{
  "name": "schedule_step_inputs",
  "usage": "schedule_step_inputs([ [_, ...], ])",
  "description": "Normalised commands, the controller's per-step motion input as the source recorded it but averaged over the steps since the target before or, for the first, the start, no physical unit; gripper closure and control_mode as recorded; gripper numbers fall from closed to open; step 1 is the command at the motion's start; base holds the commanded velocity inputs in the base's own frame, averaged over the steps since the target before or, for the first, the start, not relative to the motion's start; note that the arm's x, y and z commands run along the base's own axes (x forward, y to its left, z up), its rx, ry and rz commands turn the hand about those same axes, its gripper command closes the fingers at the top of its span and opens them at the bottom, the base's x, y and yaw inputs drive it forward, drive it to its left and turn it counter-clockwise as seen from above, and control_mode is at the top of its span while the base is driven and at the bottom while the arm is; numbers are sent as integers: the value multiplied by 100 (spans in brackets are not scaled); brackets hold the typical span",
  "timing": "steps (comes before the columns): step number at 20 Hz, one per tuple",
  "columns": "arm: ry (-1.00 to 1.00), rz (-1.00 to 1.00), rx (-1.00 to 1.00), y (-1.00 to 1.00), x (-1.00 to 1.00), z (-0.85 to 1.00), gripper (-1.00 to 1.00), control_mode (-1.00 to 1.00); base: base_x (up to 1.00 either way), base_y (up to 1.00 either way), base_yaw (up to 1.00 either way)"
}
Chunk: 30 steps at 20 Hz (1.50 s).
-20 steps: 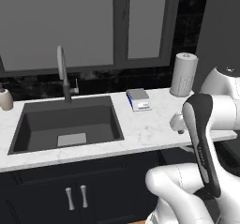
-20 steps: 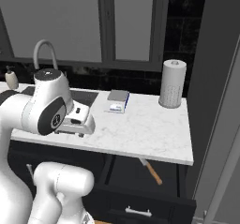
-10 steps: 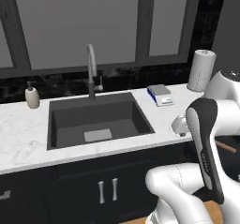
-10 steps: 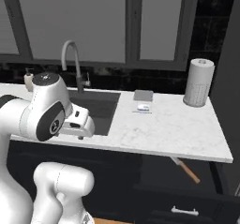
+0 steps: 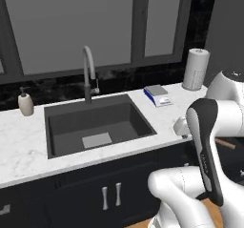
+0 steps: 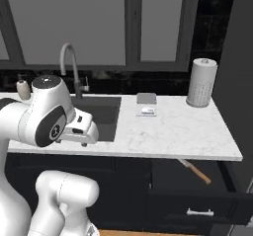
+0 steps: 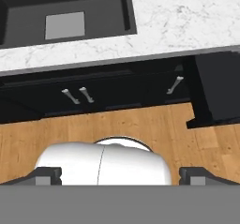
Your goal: Pick up the knife from the drawer and place it on the cutting board. Then place the meat from the plate to the cutting board.
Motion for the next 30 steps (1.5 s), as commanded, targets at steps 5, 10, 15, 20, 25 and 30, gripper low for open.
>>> schedule_step_inputs([
  [5, 0, 0, 0, 0, 0, 0, -100, 100, 16, 4, -36],
  [10, 0, 0, 0, 0, 0, 0, -100, 100, 19, 17, -44],
  [15, 0, 0, 0, 0, 0, 0, -100, 100, 12, 31, -48],
  [20, 0, 0, 0, 0, 0, 0, -100, 100, 2, 54, -39],
  [25, 0, 0, 0, 0, 0, 0, -100, 100, 8, 43, -28],
  [30, 0, 0, 0, 0, 0, 0, -100, 100, 41, 13, -15],
])
